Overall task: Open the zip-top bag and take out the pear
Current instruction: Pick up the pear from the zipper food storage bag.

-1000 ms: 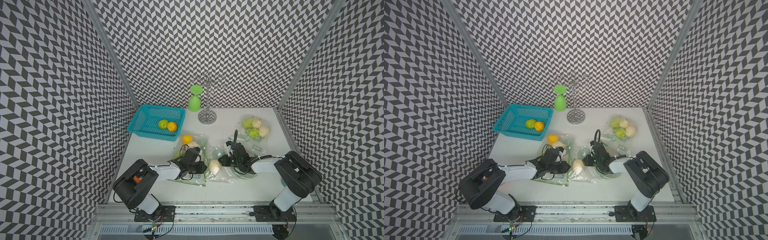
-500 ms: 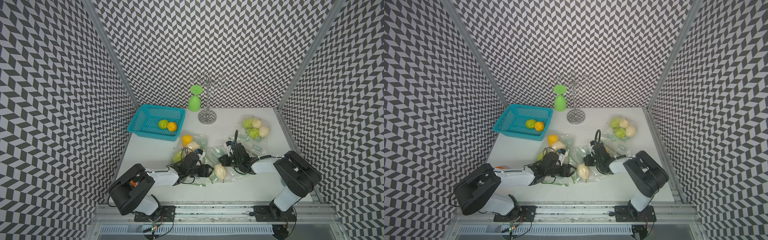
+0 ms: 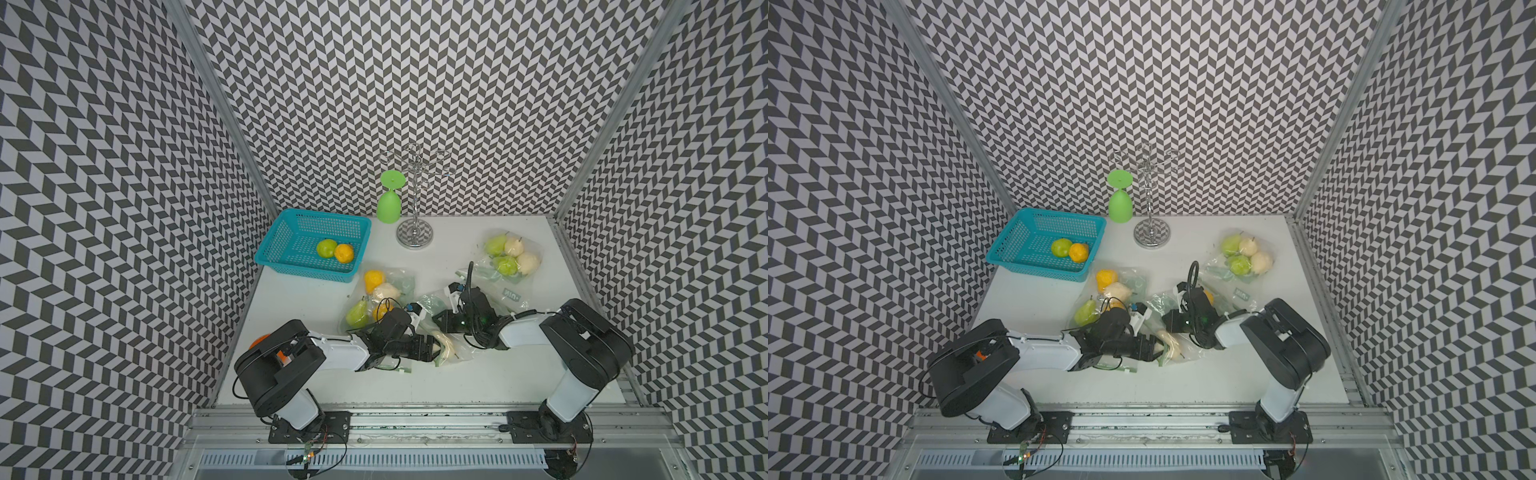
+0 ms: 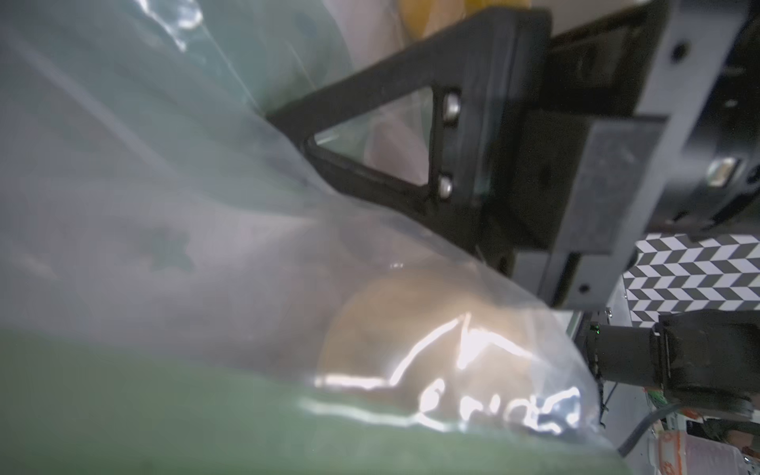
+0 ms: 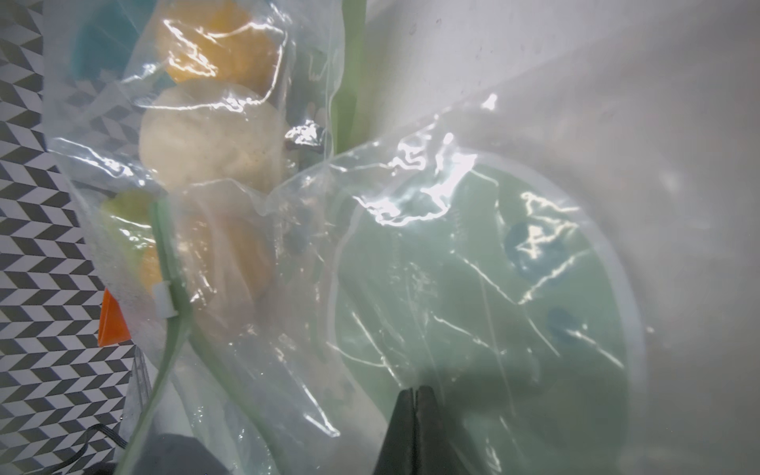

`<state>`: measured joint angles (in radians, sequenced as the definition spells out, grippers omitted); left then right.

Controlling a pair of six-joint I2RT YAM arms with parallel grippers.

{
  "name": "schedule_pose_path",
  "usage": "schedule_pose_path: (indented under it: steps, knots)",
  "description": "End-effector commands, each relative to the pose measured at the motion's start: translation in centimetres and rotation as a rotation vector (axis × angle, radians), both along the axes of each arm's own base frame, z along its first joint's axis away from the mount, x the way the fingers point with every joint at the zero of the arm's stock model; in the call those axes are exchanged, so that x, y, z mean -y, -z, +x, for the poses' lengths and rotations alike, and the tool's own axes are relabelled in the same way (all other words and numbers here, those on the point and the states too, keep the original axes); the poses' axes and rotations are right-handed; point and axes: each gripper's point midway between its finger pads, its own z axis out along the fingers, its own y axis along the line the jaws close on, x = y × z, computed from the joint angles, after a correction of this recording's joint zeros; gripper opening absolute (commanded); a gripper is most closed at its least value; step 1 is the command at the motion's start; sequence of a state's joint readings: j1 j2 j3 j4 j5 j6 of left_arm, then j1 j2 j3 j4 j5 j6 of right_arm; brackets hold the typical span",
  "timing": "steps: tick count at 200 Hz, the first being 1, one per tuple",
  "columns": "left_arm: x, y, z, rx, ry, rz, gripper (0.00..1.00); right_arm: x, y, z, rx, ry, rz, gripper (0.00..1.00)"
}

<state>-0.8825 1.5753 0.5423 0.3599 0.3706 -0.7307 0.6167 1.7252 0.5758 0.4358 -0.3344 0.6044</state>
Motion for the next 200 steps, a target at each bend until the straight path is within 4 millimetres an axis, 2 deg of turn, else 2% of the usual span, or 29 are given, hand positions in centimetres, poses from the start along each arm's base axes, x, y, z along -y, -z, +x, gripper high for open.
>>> schedule_pose_path:
  steps: [1, 39, 59, 96, 112, 124, 153, 172, 185, 200]
  knots:
    - [0.4, 0.1, 1.2, 0.032, -0.032, 0.040, 0.87, 1.7, 4.8, -4.1, -0.183, -0.005, -0.083, 0.00]
    - [0.6, 1.4, 1.8, 0.038, -0.042, 0.105, 0.87, 1.5, 5.2, -6.0, -0.232, -0.013, -0.047, 0.00]
    - [0.8, 2.3, 1.5, 0.034, -0.020, 0.140, 0.84, 1.6, 5.0, -6.1, -0.235, -0.008, -0.043, 0.00]
    - [0.1, 2.7, 0.6, 0.018, 0.005, 0.154, 0.56, 2.4, 4.9, -5.3, -0.231, 0.037, -0.060, 0.00]
    - [-0.7, 1.8, 0.7, 0.029, 0.001, 0.153, 0.47, 3.1, 4.9, -4.9, -0.234, 0.077, -0.065, 0.00]
    - [-1.6, 0.8, 1.2, 0.041, -0.016, 0.156, 0.45, 3.6, 4.8, -4.6, -0.234, 0.118, -0.065, 0.00]
    - [-3.6, -2.5, 2.3, 0.071, -0.029, 0.138, 0.44, 4.5, 4.3, -4.0, -0.241, 0.215, -0.049, 0.00]
    - [-5.1, -3.9, 3.0, 0.083, -0.020, 0.153, 0.45, 5.1, 4.5, -3.8, -0.261, 0.278, -0.041, 0.00]
    - [-6.6, -4.8, 4.2, 0.101, -0.051, 0.187, 0.45, 5.2, 4.4, -3.9, -0.272, 0.306, -0.016, 0.00]
    - [-8.3, -7.0, 5.9, 0.136, -0.105, 0.177, 0.45, 4.4, 3.6, -4.3, -0.282, 0.308, 0.055, 0.00]
